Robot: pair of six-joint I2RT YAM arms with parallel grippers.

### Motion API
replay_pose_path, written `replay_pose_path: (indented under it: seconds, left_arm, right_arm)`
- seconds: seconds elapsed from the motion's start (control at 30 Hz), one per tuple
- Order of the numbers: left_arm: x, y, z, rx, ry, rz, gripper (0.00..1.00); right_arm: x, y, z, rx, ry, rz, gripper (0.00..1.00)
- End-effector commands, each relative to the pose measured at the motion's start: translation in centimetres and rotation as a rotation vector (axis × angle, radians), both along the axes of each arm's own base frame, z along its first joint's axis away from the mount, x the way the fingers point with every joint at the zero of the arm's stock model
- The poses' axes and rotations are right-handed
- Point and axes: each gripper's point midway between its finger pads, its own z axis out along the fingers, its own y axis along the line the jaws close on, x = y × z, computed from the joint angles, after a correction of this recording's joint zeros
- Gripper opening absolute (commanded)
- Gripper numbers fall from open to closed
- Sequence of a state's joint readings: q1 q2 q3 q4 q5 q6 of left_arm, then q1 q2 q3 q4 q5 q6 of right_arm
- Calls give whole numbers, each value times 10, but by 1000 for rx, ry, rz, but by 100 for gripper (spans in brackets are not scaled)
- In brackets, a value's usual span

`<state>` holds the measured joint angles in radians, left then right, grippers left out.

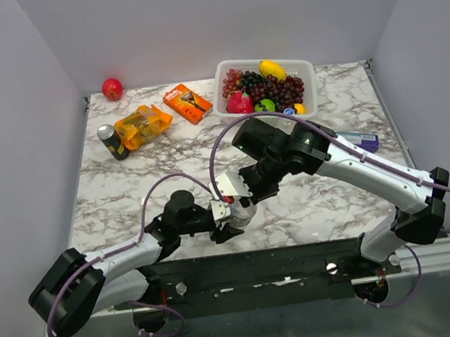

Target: Screw on the bottle caps

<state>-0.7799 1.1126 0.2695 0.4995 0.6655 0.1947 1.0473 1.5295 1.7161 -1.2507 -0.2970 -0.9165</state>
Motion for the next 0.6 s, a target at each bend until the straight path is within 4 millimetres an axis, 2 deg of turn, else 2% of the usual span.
replay_pose_path:
  seconds: [0.0,0.13,0.37,0.43,0.57]
  left_arm:
    - [5,-7,35,-115,-117,-16,0]
    - [8,-3,36,-134,-135,7,0]
    - [13,-4,46,-180,-182,32,0]
    - [13,-5,47,-177,-173,23,0]
    - [13,-6,46,-167,-163,22,0]
  right_arm:
    - [13,-1,-13,-69,-47,-33,32]
    - [10,-11,-17,-107,-32,-53,32]
    - [1,-5,-18,-73,50,-86,33]
    - [4,-3,-14,-70,41,-95,33]
    - [12,-2,-19,-137,38,-103,33]
